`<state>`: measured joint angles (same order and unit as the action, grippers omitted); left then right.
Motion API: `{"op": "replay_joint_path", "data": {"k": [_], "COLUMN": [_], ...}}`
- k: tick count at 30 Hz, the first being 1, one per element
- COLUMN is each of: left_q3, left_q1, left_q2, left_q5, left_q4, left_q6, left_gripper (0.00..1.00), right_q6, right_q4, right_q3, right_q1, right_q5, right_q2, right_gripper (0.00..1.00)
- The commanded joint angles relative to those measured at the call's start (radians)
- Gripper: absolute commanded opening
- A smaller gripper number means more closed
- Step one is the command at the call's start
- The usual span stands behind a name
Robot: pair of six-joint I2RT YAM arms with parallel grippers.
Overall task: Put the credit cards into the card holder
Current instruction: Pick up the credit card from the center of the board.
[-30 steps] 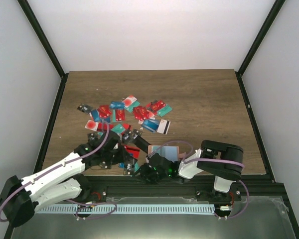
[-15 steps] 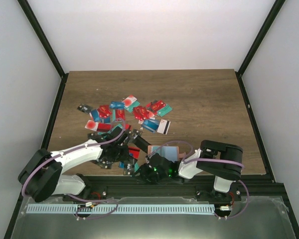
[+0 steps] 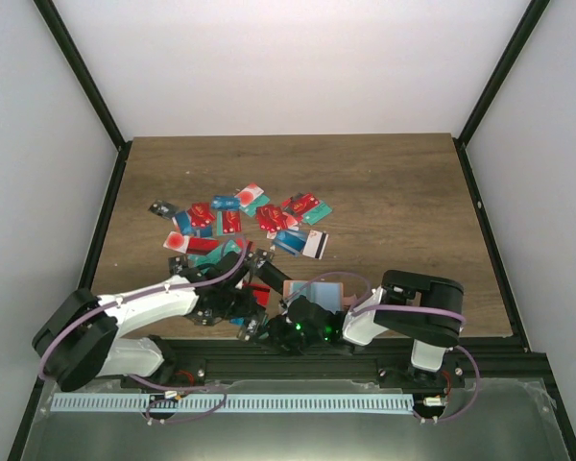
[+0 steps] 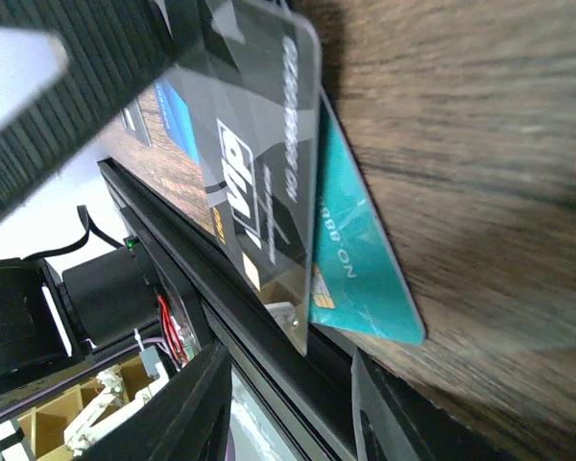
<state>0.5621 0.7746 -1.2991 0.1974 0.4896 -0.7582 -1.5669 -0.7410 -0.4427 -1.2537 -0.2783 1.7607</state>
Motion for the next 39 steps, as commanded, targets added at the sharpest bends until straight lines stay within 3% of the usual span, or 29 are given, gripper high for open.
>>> {"op": "replay_joint_path", "data": {"k": [1,14,17,22,27,34,39], "left_q3": [-0.059,-0.201,-0.22,-0.217,-0.152,0.02,0.155], "left_q1": [0.036,0.095,0.099,0.1,0.1,0.092,0.066], "left_q2": [0.041,0.207,0.242,0.271,0.31,0.328,0.324], "left_q5": [0.025,0.105,0.104,0.082,0.016,-0.084,-0.119], "left_q4": [0.058,-0.014,-0.01,0.022,0.091,0.233,0.311], "left_q6": [-0.066,-0.271,-0.288,-0.293,-0.289,-0.229,-0.165], "left_gripper": [0.27,0.27,0.27,0.27,0.27,0.33,0.41], "right_q6": [-0.037,-0.062,-0.063,-0.057,-0.028,0.19,0.33], "right_q4": [0.095,0.044,0.042,0.077,0.226,0.593,0.727], "right_q3": [0.01,0.01,0.01,0.01,-0.008,-0.16,-0.256], "right_q1": [0.005,0.01,0.01,0.01,0.015,0.054,0.104], "right_q5": [0.032,0.031,0.03,0.013,-0.019,-0.014,-0.04], "right_q2": [0.058,0.1,0.104,0.083,-0.018,-0.181,-0.269], "right_gripper": [0.37,0.37,0.32,0.14,0.01,0.01,0.02]}}
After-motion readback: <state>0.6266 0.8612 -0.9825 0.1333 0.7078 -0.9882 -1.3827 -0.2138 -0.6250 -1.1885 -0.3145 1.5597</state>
